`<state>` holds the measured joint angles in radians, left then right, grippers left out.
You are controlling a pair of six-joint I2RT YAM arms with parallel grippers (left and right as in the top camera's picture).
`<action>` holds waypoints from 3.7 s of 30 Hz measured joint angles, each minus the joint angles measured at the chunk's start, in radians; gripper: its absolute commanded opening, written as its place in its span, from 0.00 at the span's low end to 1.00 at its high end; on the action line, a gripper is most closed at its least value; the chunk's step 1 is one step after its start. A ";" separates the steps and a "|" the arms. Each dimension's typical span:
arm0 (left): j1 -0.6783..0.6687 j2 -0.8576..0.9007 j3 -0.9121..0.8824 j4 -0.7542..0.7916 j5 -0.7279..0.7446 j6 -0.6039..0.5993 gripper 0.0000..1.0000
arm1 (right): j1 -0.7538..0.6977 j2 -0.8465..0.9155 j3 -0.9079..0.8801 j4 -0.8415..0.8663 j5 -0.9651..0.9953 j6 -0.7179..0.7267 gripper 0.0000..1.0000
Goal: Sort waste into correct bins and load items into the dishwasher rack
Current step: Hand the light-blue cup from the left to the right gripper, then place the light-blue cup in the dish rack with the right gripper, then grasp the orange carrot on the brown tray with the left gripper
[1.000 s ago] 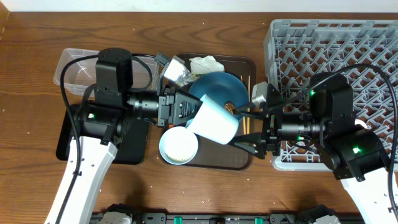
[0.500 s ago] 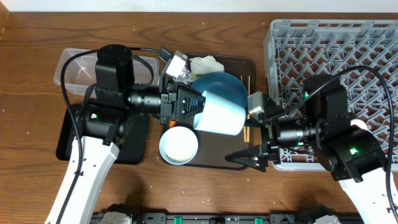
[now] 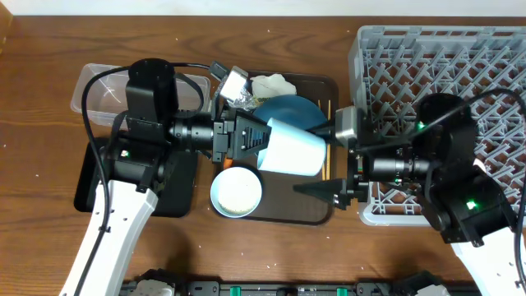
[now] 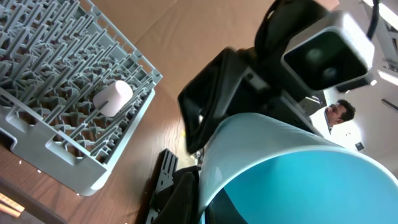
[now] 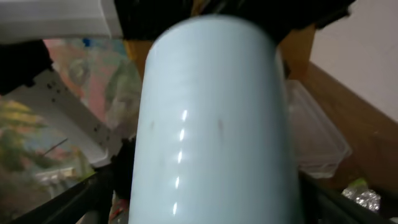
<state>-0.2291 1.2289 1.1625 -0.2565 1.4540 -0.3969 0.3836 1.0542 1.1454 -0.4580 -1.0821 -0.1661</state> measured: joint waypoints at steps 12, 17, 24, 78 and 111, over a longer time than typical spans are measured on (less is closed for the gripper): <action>-0.017 0.000 0.000 0.002 -0.011 0.000 0.65 | -0.002 -0.007 0.000 -0.004 0.041 0.082 0.54; 0.005 0.000 0.000 0.001 -0.051 -0.007 0.88 | -0.028 -0.039 0.000 -0.134 0.194 0.108 0.53; 0.095 0.002 0.000 0.000 -0.063 -0.030 0.90 | -0.217 -0.125 0.001 -0.380 0.687 0.274 0.53; 0.103 0.002 0.000 -0.010 -0.076 -0.049 0.86 | -1.333 0.375 0.017 -0.423 0.430 0.766 0.75; -0.253 0.042 -0.002 -0.652 -1.452 0.138 0.77 | -0.394 0.003 0.046 -0.462 0.595 0.418 0.81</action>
<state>-0.4820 1.2713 1.1606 -0.9085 0.0025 -0.2588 -0.0101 1.0573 1.1912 -0.9195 -0.4873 0.2520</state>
